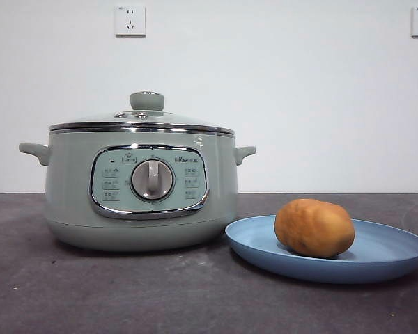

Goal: Take the potato out from the steamer,put the potato on the plate,close the lid

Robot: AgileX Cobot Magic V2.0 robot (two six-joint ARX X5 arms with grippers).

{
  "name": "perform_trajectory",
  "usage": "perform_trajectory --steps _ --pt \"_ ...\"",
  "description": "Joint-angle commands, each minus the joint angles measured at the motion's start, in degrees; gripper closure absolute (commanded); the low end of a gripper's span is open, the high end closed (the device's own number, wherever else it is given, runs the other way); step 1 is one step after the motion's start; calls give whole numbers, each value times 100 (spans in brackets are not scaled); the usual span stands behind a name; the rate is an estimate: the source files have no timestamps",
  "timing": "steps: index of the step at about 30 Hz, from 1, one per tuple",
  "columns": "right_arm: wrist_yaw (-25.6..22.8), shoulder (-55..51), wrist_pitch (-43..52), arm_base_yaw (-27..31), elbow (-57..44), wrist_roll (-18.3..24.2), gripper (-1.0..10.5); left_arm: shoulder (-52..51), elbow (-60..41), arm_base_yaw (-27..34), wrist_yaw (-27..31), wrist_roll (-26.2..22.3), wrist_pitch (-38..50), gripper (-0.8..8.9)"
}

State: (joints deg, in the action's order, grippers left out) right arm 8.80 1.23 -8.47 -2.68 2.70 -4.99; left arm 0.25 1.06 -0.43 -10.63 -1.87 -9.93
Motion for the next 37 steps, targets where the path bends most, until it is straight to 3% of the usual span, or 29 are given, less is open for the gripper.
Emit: perform_trajectory --steps 1,37 --pt "-20 -83 48 -50 -197 -229 946 -15 -87 15 9 37 2 817" --pt "-20 -118 -116 -48 -229 -396 947 -15 -87 15 7 39 4 817"
